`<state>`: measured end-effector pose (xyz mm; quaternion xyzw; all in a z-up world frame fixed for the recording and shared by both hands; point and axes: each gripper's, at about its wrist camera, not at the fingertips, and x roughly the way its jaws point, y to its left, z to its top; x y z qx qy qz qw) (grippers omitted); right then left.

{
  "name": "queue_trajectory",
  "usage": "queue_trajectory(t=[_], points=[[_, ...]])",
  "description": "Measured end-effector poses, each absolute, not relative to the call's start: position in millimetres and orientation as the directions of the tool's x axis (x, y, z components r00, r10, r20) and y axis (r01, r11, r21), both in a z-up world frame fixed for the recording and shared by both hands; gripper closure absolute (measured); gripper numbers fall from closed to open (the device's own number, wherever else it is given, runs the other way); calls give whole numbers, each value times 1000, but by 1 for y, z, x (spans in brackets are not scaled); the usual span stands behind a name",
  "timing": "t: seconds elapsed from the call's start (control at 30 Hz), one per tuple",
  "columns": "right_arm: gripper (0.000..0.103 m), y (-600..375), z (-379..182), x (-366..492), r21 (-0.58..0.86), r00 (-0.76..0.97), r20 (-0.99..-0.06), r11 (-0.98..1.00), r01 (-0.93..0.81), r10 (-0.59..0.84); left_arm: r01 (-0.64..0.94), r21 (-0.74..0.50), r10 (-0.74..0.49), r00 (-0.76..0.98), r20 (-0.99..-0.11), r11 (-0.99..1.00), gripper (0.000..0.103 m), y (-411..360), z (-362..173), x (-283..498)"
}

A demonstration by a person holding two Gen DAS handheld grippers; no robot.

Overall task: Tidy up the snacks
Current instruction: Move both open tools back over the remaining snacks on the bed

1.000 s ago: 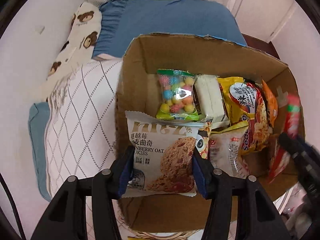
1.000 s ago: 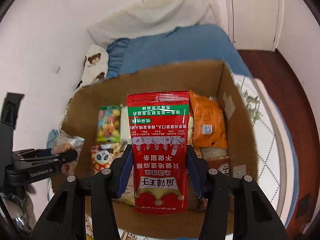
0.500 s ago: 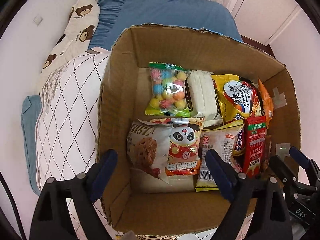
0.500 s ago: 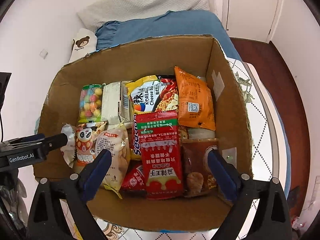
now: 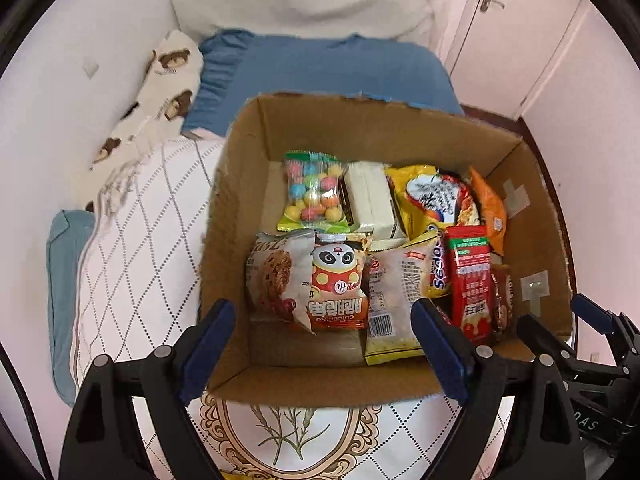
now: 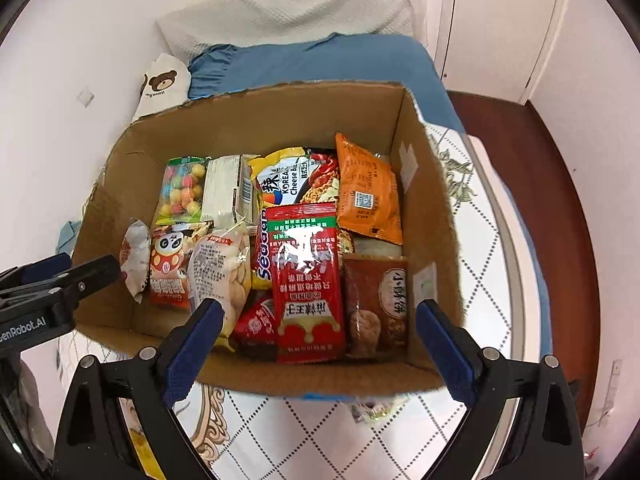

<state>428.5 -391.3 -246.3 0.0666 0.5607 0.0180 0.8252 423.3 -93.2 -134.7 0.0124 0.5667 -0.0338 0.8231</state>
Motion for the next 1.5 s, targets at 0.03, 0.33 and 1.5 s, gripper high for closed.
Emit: queue_trajectory(t=[0.03,0.33,1.5], points=[[4,-391,-242,424,122,382,-919,992,43,97,67,-12,-37,373,-927,998,13,-93,-131,418],[4,-389,-198,379,86,488,-870,996,7,72,60,-4,-32,488,-872,998,13,-91,-97,372],[22,-434,-298,337,226,375,-908,972,61,187,-43,67,77,330,-941,997,13,-73,-179,280]])
